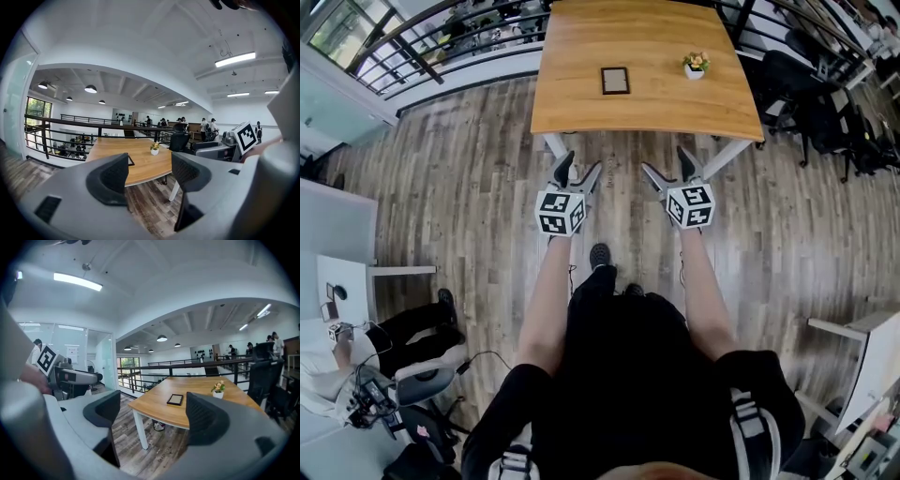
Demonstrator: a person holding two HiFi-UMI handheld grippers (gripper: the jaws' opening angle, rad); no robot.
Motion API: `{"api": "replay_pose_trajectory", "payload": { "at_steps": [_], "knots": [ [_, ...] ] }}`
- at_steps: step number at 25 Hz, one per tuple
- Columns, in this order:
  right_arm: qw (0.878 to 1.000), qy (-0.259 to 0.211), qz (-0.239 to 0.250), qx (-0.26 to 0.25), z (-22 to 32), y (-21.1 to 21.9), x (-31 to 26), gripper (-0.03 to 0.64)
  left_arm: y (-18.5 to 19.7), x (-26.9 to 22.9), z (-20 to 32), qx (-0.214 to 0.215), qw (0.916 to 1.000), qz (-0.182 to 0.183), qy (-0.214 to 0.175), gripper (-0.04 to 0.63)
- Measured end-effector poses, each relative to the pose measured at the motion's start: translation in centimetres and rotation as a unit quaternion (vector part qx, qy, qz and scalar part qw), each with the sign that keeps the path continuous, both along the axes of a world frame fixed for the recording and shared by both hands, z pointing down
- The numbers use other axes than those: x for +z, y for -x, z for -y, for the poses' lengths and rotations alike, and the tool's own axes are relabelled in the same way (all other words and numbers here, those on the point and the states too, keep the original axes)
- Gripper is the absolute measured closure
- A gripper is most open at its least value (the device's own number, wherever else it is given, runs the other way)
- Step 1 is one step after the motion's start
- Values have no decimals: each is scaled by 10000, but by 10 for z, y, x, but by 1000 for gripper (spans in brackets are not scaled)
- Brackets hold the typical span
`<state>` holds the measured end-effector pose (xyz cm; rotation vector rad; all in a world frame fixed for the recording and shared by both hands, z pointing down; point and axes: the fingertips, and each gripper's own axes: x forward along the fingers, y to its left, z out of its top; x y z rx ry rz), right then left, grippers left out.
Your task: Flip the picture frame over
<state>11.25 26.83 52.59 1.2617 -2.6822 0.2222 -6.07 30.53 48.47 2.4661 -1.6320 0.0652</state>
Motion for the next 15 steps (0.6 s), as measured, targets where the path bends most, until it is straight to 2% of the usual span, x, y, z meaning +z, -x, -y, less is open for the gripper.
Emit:
{"api": "replay_pose_trajectory", "payload": {
  "at_steps": [15],
  "knots": [
    [9991,5,-348,246,85,48,4,185,58,7,98,259,9996,-117,43,304]
  ]
}}
